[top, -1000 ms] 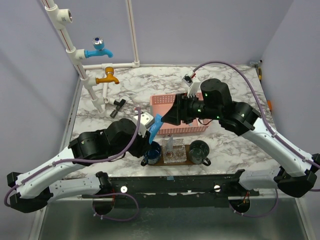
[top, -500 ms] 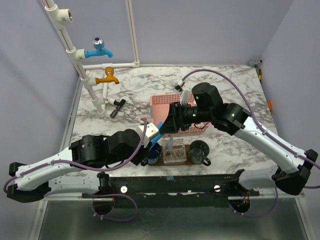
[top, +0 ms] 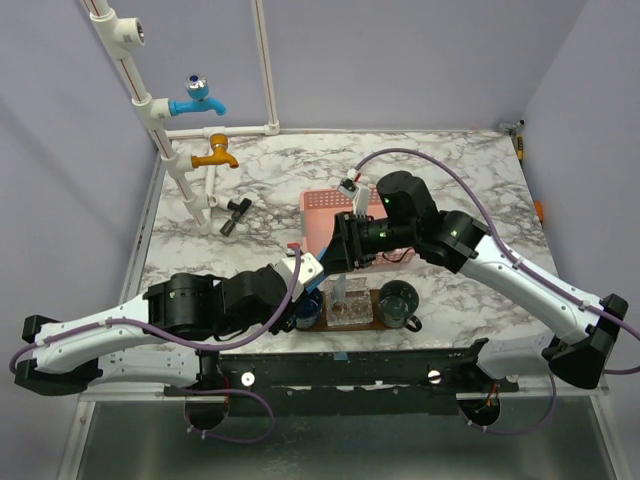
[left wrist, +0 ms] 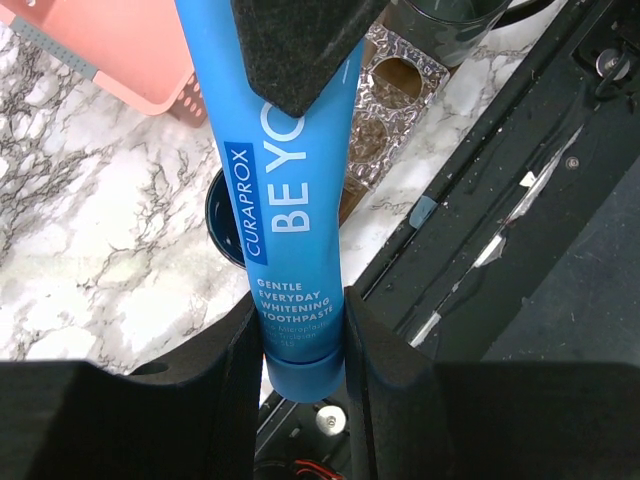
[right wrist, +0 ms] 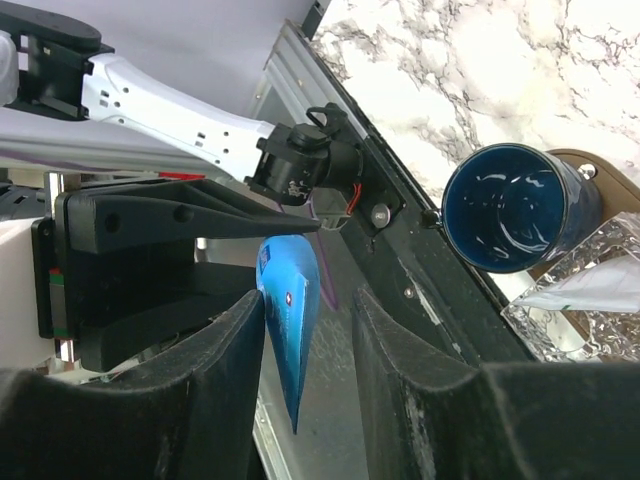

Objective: Prepare toiletry sets of a toothbrush and toothpaste on the tray

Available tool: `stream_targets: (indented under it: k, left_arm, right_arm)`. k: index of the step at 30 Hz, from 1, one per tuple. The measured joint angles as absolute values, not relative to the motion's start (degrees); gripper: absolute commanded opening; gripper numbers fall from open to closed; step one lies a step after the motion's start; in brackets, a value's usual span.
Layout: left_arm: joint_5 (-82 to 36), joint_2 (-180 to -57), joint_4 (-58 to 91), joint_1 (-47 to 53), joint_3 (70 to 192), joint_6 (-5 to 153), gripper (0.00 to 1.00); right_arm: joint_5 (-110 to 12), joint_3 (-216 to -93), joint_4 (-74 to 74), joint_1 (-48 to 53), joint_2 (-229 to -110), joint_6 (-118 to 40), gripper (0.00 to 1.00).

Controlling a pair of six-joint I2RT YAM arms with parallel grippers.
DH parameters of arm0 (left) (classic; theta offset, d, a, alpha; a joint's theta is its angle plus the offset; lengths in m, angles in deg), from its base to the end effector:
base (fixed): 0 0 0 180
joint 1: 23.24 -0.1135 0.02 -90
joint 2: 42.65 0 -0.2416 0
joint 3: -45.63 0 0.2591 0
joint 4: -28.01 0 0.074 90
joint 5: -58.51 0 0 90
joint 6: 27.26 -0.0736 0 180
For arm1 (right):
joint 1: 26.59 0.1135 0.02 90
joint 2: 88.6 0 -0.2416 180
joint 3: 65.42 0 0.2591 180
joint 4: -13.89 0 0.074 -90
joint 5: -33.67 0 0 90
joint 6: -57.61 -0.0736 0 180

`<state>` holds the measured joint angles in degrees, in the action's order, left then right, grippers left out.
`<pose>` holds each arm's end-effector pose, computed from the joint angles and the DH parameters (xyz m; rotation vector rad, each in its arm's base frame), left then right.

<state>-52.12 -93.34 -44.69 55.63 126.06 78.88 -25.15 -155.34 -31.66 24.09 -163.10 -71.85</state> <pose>0.0634 -0.1878 0.3316 1.0401 2.0558 -0.4547 0.1756 0.2745 0.3465 -0.6095 2.3172 1.4306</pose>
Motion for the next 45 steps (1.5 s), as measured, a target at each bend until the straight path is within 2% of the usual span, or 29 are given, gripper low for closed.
stream_targets:
  k: [8, 13, 18, 19, 22, 24, 25, 31, 38, 45]
  left_arm:
    - [-52.99, -93.3, -44.71, 56.24, 126.04, 78.88, 0.0]
    - [-53.01, -93.15, -44.67, 56.46, 126.02, 78.82, 0.0]
    - [-53.01, -92.64, -44.67, 56.72, 125.36, 78.75, 0.0]
    - [-53.01, -92.51, -44.64, 56.77, 125.25, 78.75, 0.03]
    - [-52.99, -92.1, -43.94, 56.77, 124.58, 78.71, 0.2]
    - [-52.99, -91.81, -43.18, 56.77, 124.05, 78.6, 0.37]
    - [-52.97, -91.77, -42.87, 56.77, 123.9, 78.56, 0.42]
    - [-52.73, -91.68, -39.57, 56.77, 123.48, 78.19, 0.65]
    - [-51.22, -91.42, -35.51, 56.77, 123.48, 78.34, 0.76]
    - [-49.75, -90.85, -32.38, 55.85, 123.57, 78.38, 0.79]
  right_arm:
    - [-24.86, -155.14, -30.45, 24.09, -163.16, -72.75, 0.32]
    - [-24.67, -155.08, -30.35, 24.09, -163.16, -72.88, 0.19]
    - [-24.25, -154.29, -29.75, 24.09, -163.16, -73.4, 0.01]
    - [-24.18, -154.16, -29.56, 24.09, -163.14, -73.45, 0.0]
    - [-24.12, -153.66, -29.23, 24.09, -162.86, -73.49, 0.0]
    - [-24.16, -153.37, -29.14, 24.09, -162.51, -73.49, 0.0]
    - [-24.21, -153.22, -29.16, 24.07, -162.27, -73.49, 0.0]
    - [-25.17, -152.37, -29.47, 24.09, -160.61, -73.36, 0.0]
    - [-28.95, -152.28, -32.42, 24.09, -158.7, -72.22, 0.0]
    - [-35.2, -156.45, -40.81, 24.07, -158.24, -68.25, 0.0]
